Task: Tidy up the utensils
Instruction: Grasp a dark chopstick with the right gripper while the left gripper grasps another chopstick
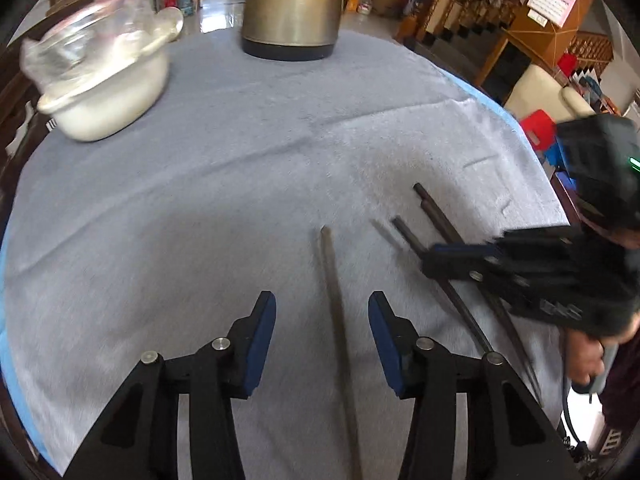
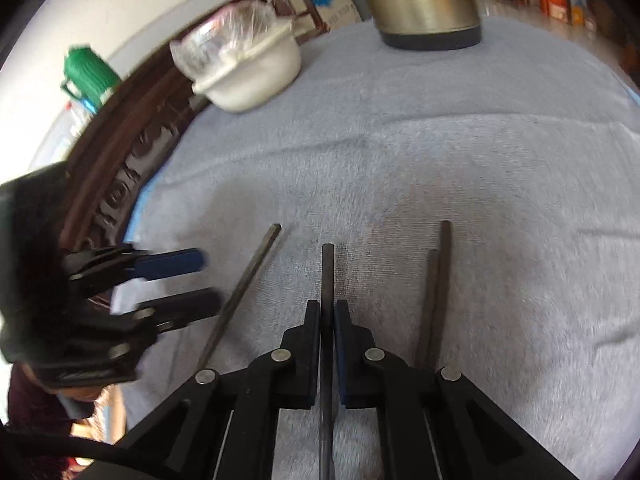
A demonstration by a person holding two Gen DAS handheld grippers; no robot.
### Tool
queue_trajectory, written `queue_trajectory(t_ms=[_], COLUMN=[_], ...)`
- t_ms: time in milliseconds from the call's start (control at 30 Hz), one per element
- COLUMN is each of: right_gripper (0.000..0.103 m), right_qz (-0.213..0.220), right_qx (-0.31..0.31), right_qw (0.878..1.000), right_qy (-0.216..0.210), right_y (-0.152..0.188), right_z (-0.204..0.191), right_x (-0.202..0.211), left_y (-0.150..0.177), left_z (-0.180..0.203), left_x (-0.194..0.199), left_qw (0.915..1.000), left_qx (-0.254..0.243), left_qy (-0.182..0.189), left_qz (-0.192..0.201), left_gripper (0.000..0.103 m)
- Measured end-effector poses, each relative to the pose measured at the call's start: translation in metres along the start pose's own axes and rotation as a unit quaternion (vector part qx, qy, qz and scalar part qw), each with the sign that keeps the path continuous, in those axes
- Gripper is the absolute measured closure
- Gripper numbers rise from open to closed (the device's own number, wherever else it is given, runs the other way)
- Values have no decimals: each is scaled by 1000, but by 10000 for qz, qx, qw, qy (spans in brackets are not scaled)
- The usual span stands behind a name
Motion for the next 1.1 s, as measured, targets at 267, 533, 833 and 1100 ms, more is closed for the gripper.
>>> queue_trajectory(t_ms=[267,533,833,1100], right_gripper=[96,96,96,96], right_qz=[715,1136,1840,2514], right_qx=[-374,-504,-654,-813], right_qw=[9963,9920,9807,9645], right_qy=[-280,-241,-109,40], right_y=[6,23,45,69], right_z=[17,30,36,32], right_x=[48,87,140,185], left_y=[-16,-22,-7,12], left_z=[-7,-5,1,11], left_x=[-28,-35,28,105], left_qw=[9993,9982,9967,9839], left_qx=[116,306,266,373], left_qy=[-117,-273,-617,-933], left_qz=[-339,-436,447,1479], left_gripper=[74,96,98,98])
Point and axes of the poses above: each gripper's, at about its wrist camera, not at the fingertips, and x roughly against the way its jaws point, z to its right, y to its underside, the point moved 7 cm from there along -x, roughly the way its jaws point, and after that the axes turned 12 degrees about y, right-handed, at the moved point
